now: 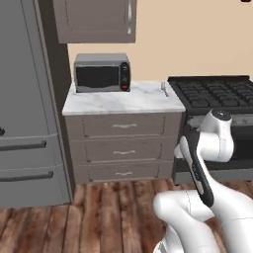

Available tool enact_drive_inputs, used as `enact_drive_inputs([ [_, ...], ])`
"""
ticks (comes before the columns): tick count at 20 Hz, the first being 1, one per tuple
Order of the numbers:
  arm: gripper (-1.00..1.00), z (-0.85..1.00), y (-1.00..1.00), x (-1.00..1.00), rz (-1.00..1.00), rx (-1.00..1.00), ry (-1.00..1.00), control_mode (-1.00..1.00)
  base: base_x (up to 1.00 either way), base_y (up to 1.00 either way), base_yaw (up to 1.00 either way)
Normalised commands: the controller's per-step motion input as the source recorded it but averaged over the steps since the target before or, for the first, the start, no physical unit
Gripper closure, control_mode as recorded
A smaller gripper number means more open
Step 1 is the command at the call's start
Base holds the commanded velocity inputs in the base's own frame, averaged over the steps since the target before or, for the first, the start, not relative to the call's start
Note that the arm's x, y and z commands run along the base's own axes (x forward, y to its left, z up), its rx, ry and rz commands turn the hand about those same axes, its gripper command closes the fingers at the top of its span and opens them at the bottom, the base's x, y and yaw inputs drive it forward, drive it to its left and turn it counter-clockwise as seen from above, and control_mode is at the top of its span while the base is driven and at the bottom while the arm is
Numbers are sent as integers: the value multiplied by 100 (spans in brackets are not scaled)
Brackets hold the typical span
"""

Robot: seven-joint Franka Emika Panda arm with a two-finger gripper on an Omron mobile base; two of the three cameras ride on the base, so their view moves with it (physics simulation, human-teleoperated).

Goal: Organize the utensils by type. Pick up the wooden spoons from the counter and place them in the open cabinet. Then pick up the metallic utensils from the counter and place them in the open drawer.

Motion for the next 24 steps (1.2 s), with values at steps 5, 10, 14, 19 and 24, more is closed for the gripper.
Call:
enact_drive_inputs([
  [5,-100,0,0,0,0,0,0,100,100,29,1],
  [10,-100,0,0,0,0,0,0,100,96,16,0],
  [14,-100,0,0,0,0,0,0,100,92,-13,-2],
  [19,-100,0,0,0,0,0,0,100,91,-31,-6],
  [24,-100,0,0,0,0,0,0,100,81,-22,-7],
])
